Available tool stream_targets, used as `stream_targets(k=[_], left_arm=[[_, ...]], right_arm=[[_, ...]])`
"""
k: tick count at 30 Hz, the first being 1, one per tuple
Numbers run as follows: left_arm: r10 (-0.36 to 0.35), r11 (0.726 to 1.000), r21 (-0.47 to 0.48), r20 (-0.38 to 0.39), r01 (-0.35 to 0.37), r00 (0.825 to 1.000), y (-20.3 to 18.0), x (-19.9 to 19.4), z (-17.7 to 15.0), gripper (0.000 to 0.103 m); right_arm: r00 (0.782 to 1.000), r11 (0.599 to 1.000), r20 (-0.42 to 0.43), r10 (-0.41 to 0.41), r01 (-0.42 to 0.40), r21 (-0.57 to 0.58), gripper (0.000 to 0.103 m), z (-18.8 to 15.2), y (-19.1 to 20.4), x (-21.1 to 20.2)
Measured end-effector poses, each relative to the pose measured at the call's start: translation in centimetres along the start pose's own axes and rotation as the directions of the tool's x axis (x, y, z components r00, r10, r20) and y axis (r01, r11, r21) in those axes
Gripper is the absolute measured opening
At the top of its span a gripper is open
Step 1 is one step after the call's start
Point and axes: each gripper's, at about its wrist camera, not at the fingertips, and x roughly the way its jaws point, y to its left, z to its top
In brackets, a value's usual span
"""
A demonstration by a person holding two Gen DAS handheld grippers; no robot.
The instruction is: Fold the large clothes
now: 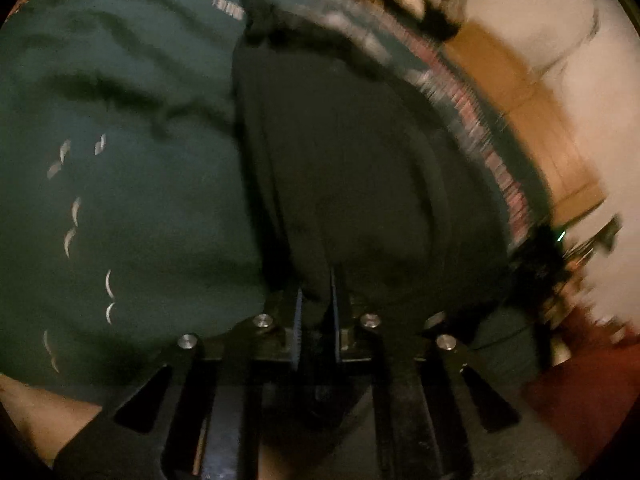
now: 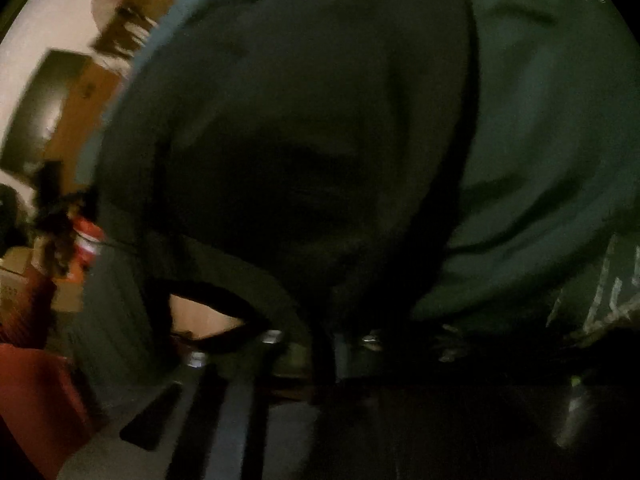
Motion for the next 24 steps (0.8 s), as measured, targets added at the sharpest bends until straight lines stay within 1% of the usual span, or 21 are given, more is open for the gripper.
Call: stream_targets(k=[1, 2, 3, 6, 7, 8, 10, 11, 12, 14, 15, 16, 17, 18, 19, 21, 22, 23, 24], left_arm=[[-0.032, 0.999, -0.015, 0.040, 0.033, 0.999, -0.5, -1.1, 0.5, 0.010], [-0.073, 0.997, -0.034, 0.089, 0.076, 0.993, -0.8, -2.2, 1.1, 0.010], [-0.105, 0.993, -0.047, 0.126, 0.111, 0.986, -1.0, -2.8, 1.8, 0.010], [-0.171, 0.979, -0.074, 0.230, 0.192, 0.958, -1.4, -4.5, 4.2, 0.010], [-0.194, 0.972, -0.082, 0.267, 0.222, 0.944, -1.5, -5.1, 5.5, 0.010], [-0.205, 0.967, -0.084, 0.289, 0.239, 0.935, -1.8, -5.2, 6.3, 0.010], [-0.223, 0.961, -0.086, 0.328, 0.264, 0.918, -1.7, -6.0, 8.6, 0.008], [-0.224, 0.959, -0.088, 0.340, 0.268, 0.913, -1.7, -6.1, 9.6, 0.007], [-0.224, 0.958, -0.092, 0.358, 0.273, 0.906, -1.6, -6.1, 10.9, 0.002], [-0.221, 0.951, -0.111, 0.400, 0.287, 0.889, -1.2, -6.2, 13.9, 0.001], [-0.200, 0.955, -0.119, 0.416, 0.271, 0.887, -0.9, -6.0, 15.9, 0.001], [-0.182, 0.959, -0.123, 0.420, 0.255, 0.889, -0.6, -5.5, 16.9, 0.001], [-0.165, 0.962, -0.130, 0.420, 0.239, 0.892, -0.5, -4.4, 18.6, 0.001], [-0.150, 0.966, -0.131, 0.410, 0.221, 0.900, -0.3, -3.3, 20.0, 0.001], [-0.123, 0.971, -0.141, 0.391, 0.191, 0.912, 0.2, -2.0, 21.2, 0.001], [-0.075, 0.978, -0.164, 0.315, 0.132, 0.946, 0.8, 1.2, 22.8, 0.002], [-0.042, 0.982, -0.166, 0.267, 0.088, 0.963, 1.0, 2.3, 22.9, 0.002], [-0.013, 0.988, -0.150, 0.223, 0.048, 0.975, 1.1, 2.9, 22.4, 0.002], [-0.009, 0.992, -0.122, 0.185, 0.032, 0.983, 1.0, 3.1, 21.6, 0.002]], right_arm=[[0.998, 0.999, 0.043, 0.051, -0.052, 0.004, 0.007, -0.1, 0.4, -1.8], [0.993, 0.996, 0.074, 0.092, -0.093, 0.010, 0.006, 0.0, 0.8, -3.2], [0.983, 0.989, 0.119, 0.142, -0.145, 0.017, 0.006, 0.2, 1.1, -4.9], [0.941, 0.966, 0.236, 0.244, -0.258, 0.031, 0.006, 1.1, 1.6, -8.7], [0.923, 0.956, 0.271, 0.272, -0.291, 0.034, 0.006, 1.5, 1.5, -9.8], [0.907, 0.948, 0.304, 0.290, -0.316, 0.037, 0.006, 2.2, 1.3, -10.9], [0.883, 0.936, 0.348, 0.315, -0.350, 0.042, 0.006, 3.3, 0.8, -12.2], [0.870, 0.929, 0.373, 0.324, -0.367, 0.049, 0.006, 4.2, 0.6, -12.7], [0.859, 0.924, 0.393, 0.329, -0.379, 0.055, 0.006, 4.9, 0.6, -12.9], [0.835, 0.912, 0.434, 0.338, -0.404, 0.067, 0.006, 7.4, 0.1, -13.7], [0.829, 0.911, 0.446, 0.337, -0.407, 0.068, 0.006, 8.7, -0.2, -14.2], [0.825, 0.912, 0.456, 0.334, -0.405, 0.065, 0.006, 10.9, -0.6, -14.7], [0.824, 0.915, 0.462, 0.329, -0.400, 0.062, 0.006, 13.0, -0.8, -14.9], [0.824, 0.916, 0.462, 0.327, -0.397, 0.060, 0.005, 14.6, -0.9, -15.0], [0.827, 0.918, 0.462, 0.321, -0.391, 0.062, 0.004, 17.2, -1.4, -14.9], [0.834, 0.919, 0.455, 0.313, -0.386, 0.075, 0.004, 21.1, -2.4, -14.4], [0.848, 0.923, 0.433, 0.306, -0.375, 0.084, 0.004, 23.0, -3.0, -13.6], [0.864, 0.918, 0.400, 0.305, -0.378, 0.117, 0.004, 24.8, -3.8, -12.4], [0.877, 0.918, 0.378, 0.295, -0.370, 0.142, 0.004, 25.7, -4.3, -11.5]])
